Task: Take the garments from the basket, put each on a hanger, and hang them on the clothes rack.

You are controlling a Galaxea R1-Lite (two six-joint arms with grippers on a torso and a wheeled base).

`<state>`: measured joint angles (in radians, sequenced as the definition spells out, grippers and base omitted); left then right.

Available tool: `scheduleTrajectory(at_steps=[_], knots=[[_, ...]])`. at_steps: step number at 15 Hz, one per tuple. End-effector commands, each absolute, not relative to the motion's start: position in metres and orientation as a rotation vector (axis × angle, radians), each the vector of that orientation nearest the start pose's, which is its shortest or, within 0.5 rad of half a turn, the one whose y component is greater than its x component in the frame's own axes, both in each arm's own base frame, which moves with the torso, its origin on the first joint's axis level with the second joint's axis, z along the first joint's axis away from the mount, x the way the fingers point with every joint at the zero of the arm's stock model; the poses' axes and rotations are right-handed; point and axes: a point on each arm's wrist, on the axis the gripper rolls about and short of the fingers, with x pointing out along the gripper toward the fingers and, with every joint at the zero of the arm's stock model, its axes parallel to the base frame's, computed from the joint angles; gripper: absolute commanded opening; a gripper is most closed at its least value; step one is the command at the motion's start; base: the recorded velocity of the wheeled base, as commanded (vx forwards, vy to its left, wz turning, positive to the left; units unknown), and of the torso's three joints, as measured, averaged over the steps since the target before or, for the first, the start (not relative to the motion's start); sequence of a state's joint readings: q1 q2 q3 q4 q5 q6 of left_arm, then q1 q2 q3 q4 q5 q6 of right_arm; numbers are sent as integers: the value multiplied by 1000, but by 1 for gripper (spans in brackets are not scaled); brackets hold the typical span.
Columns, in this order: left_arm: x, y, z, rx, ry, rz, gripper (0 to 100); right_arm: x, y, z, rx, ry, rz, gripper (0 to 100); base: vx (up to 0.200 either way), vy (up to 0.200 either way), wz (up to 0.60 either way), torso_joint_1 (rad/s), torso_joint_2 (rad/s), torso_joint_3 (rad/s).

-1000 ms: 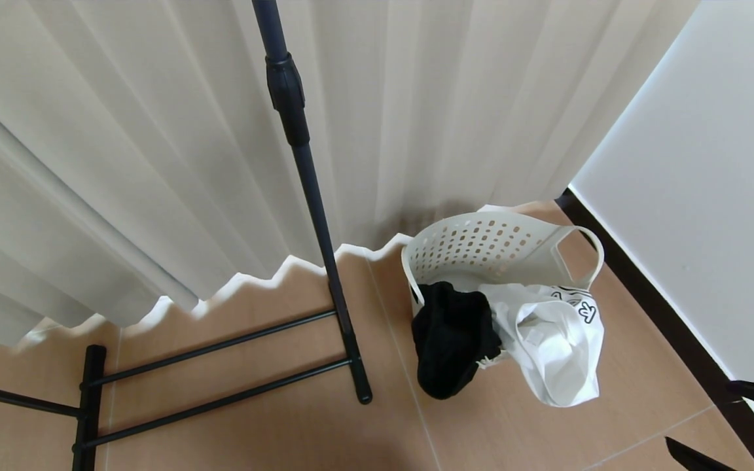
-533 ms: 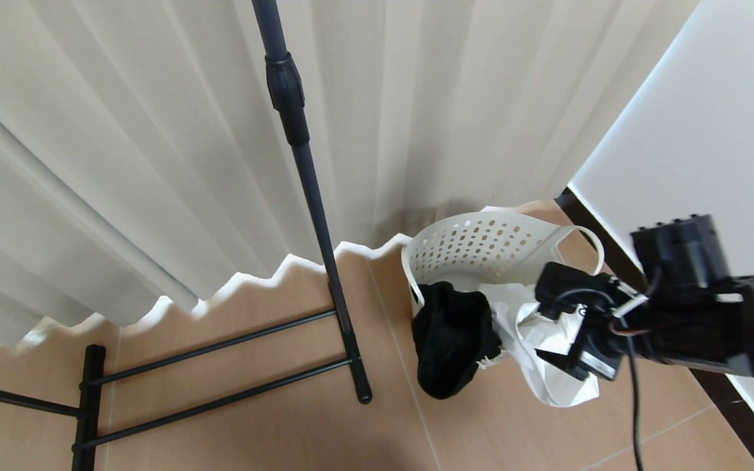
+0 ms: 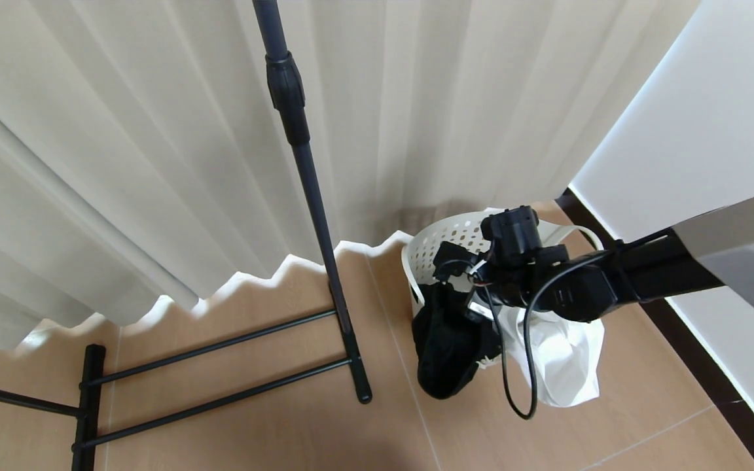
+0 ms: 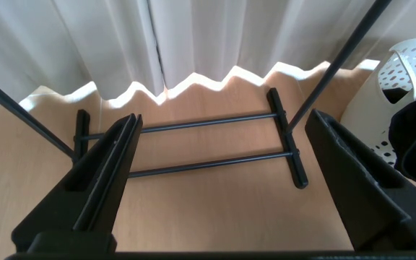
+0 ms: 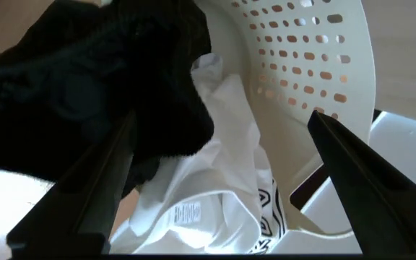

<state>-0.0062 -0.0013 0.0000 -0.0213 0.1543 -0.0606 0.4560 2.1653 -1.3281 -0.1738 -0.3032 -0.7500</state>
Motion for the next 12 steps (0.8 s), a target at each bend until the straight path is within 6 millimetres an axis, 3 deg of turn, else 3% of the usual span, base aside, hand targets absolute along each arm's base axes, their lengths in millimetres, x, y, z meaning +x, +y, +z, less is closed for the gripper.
scheduleTrajectory(at_steps=[1,6,12], knots=[[-23,4,78,-63,-26,147,100,403,188,85,-979,560,350,100,0,0,0,0,0,0],[-23,4,78,-63,-26,147,100,430,198,80,-917,520,297,100,0,0,0,0,0,0],[-23,4,78,-63,-26,148,100,449,206,68,-840,507,248,100,0,0,0,0,0,0]])
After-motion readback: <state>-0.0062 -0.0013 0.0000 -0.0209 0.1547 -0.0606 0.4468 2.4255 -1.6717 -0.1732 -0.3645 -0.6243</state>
